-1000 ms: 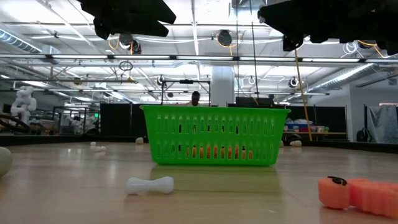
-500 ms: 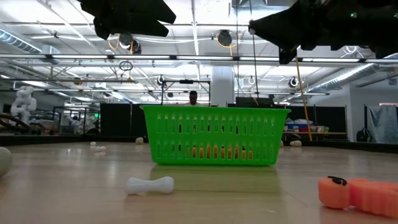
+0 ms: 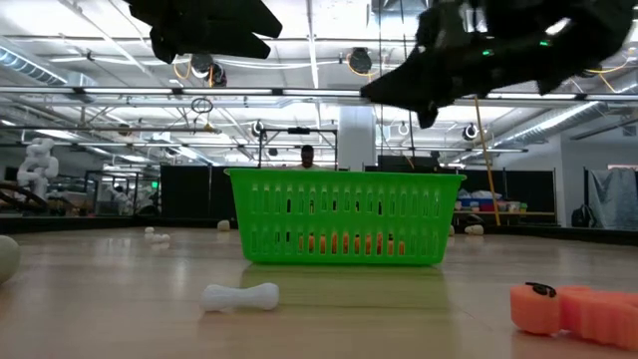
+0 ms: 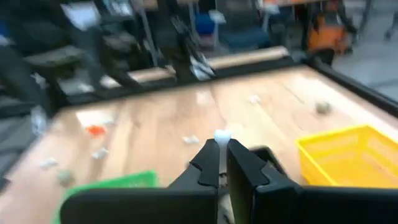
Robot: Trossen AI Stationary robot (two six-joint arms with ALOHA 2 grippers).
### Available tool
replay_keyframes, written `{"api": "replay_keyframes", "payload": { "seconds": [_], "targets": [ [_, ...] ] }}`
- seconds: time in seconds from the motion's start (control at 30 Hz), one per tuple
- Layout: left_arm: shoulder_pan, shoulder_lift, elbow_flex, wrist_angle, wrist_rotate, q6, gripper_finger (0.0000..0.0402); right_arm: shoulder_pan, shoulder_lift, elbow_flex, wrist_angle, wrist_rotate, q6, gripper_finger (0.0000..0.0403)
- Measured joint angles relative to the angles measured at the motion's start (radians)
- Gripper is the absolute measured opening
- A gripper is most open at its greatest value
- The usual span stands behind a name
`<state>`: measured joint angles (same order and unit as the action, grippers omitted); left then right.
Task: Sort Halloween decoration
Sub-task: Put the white bone toy into the yellow basket
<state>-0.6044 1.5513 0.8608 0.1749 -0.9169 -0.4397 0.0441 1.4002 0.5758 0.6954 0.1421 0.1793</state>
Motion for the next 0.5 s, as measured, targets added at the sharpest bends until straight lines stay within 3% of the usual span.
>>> {"api": "replay_keyframes", "payload": {
  "seconds": [0.23, 0.5],
  "targets": [
    [0.000, 0.000, 0.000, -0.003, 0.000, 0.000, 0.0193, -0.124, 0.000, 0.264, -0.522, -0.049, -0.084, 0.0000],
    [0.000, 0.000, 0.000, -0.006, 0.006, 0.001, 0.0193, -0.284, 0.024, 0.502, -0.870, -0.104, -0.165, 0.0000]
  ]
}}
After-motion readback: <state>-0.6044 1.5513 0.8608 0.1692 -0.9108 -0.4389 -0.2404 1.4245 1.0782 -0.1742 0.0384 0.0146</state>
